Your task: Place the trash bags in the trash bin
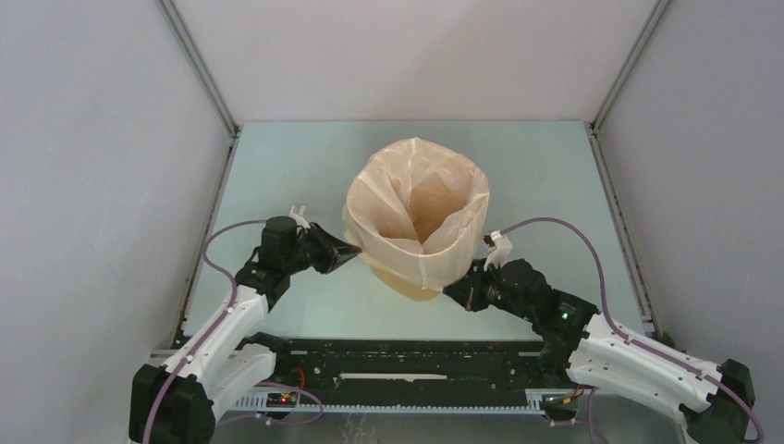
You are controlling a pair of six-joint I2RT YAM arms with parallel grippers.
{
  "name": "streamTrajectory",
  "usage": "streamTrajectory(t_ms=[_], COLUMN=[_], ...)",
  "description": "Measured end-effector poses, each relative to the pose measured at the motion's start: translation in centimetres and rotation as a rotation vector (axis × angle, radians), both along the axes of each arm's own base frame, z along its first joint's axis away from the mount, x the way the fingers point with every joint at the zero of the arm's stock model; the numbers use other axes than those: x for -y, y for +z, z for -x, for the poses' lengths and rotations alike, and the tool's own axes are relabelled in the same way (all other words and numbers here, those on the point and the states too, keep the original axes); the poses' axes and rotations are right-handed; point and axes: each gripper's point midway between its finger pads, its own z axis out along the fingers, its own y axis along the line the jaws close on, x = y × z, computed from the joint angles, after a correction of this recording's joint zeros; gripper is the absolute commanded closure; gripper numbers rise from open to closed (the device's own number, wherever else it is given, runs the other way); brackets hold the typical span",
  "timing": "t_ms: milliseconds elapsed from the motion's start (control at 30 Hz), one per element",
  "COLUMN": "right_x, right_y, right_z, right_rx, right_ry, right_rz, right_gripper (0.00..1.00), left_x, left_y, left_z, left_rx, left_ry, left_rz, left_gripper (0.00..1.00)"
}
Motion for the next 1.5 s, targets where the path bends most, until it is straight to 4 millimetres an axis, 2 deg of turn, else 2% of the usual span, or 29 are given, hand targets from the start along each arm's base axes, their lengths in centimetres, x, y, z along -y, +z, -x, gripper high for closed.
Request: streamTrajectory(t_ms=[133, 200, 267, 400, 533, 633, 700, 767, 867, 933, 1000, 1100, 1200, 1367, 1500], right_x=[1.5, 2.5, 3.5, 5.7, 6.6, 5.5, 4.3, 2.3, -0.7, -2.8, -3.9, -3.2, -0.7, 1.4, 1.2], right_y=[-0.2, 0.9, 3.5, 11.4, 18.3, 23.0, 24.7, 25.7, 24.9, 22.3, 18.6, 14.0, 10.9, 8.8, 8.8], right_z=[0.3, 0.5, 0.5, 0.5, -0.3, -2.0, -3.4, -5.7, -8.9, -11.1, -12.4, -13.1, -13.0, -13.5, -13.4], right_rx=[-0.023, -0.023, 0.005, 0.123, 0.224, 0.288, 0.308, 0.321, 0.288, 0.234, 0.158, 0.07, 0.015, -0.027, -0.019], right_ry=[-0.019, -0.038, -0.059, -0.096, -0.114, -0.106, -0.097, -0.084, -0.065, -0.051, -0.039, -0.039, -0.058, -0.093, -0.089], right_rz=[0.027, 0.038, 0.029, -0.001, 0.017, 0.052, 0.088, 0.137, 0.221, 0.299, 0.399, 0.542, 0.654, 0.725, 0.728], right_gripper=[0.5, 0.4, 0.36, 0.28, 0.25, 0.24, 0.26, 0.3, 0.36, 0.37, 0.38, 0.38, 0.38, 0.36, 0.36], left_x=[0.3, 0.3, 0.4, 0.4, 1.0, 2.0, 2.8, 3.6, 4.4, 4.6, 4.7, 4.4, 4.2, 4.0, 3.7], left_y=[-0.1, 0.0, 0.2, 0.6, 0.4, 0.0, -0.2, -0.4, -0.5, -0.3, 0.1, 0.6, 0.6, 0.2, -0.3], left_z=[0.2, 0.2, 0.3, 0.4, 0.8, 1.1, 1.4, 1.7, 2.2, 2.4, 2.4, 2.5, 2.8, 2.8, 2.9], left_rx=[0.0, 0.006, 0.012, 0.026, 0.014, -0.004, -0.017, -0.026, -0.035, -0.03, -0.02, 0.009, 0.02, 0.011, 0.0], left_ry=[-0.01, -0.014, -0.016, -0.02, -0.04, -0.069, -0.091, -0.115, -0.136, -0.144, -0.141, -0.132, -0.127, -0.121, -0.124], left_rz=[0.004, 0.007, 0.01, 0.015, 0.015, 0.02, 0.027, 0.032, 0.038, 0.043, 0.048, 0.056, 0.058, 0.054, 0.034], left_gripper=[0.77, 0.73, 0.71, 0.7, 0.7, 0.71, 0.72, 0.71, 0.7, 0.7, 0.7, 0.7, 0.7, 0.7, 0.69])
